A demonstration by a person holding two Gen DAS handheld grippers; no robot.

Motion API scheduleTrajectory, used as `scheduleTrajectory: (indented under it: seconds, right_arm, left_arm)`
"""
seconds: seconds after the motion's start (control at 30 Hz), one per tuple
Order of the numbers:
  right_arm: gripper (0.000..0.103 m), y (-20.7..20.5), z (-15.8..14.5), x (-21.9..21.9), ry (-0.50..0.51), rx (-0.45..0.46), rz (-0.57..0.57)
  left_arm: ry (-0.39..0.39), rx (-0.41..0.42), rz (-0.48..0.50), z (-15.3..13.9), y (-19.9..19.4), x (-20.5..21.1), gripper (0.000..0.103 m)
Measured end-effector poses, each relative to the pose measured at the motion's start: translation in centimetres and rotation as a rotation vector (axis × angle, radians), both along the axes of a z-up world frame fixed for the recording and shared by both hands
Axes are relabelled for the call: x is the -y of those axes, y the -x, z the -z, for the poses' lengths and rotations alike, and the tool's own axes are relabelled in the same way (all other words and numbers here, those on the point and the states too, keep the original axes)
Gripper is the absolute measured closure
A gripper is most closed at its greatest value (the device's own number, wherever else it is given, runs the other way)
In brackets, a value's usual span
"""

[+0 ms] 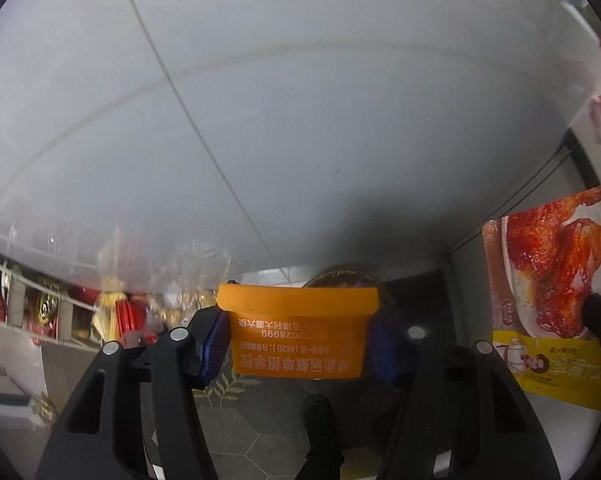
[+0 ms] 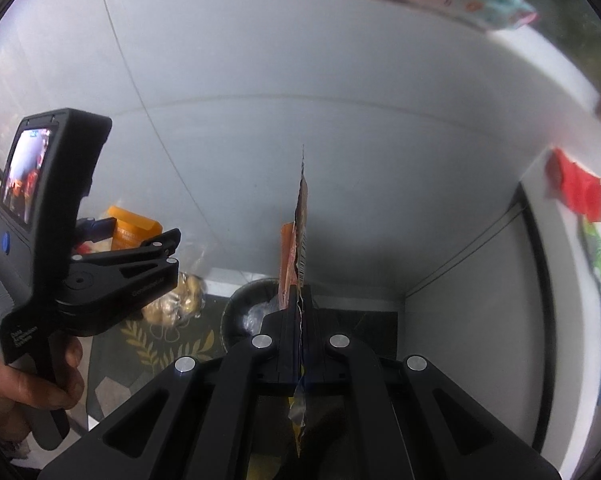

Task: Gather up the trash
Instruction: 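Carry the orange card with the left gripper to the bin while the right carries the packet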

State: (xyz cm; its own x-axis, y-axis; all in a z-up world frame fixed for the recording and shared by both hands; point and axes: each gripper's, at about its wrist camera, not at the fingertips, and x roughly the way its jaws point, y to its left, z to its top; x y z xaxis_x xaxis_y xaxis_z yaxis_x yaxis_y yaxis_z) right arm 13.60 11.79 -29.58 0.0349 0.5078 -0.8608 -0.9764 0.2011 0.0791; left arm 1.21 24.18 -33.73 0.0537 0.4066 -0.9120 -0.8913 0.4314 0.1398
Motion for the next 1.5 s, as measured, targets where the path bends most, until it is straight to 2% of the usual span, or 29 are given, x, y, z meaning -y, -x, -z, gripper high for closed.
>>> scheduleTrajectory:
  seconds: [0.6, 0.87, 1.03, 1.23, 1.5]
  right_arm:
    - [0.103, -1.3, 8.1, -2.0, 0.1, -0.01, -0.032]
    - [0.103, -1.3, 10.7, -3.2, 0.126, -0.014, -0.027]
    - [0.103, -0.9, 11.8, -3.5, 0.137, -0.013, -0.031]
    - [0.103, -0.9, 13.0, -3.7, 0.151, -0.017, -0.035]
    - [0.103, -0.7, 14.1, -4.1, 0.163, -0.022, -0.027]
  left_arm:
    - [0.138, -0.037, -0.098, 14.9, -0.9, -2.9, 0.044]
    - [0.218, -0.071, -0.088, 23.2, -2.0, -2.9, 0.044]
    - [0.252, -0.075, -0.113, 27.1, -2.1, -3.4, 0.044]
    - [0.26, -0.087, -0.099, 30.4, -2.5, -4.2, 0.044]
    - [0.331, -0.131, -0.065, 34.1, -2.7, -4.5, 0.044]
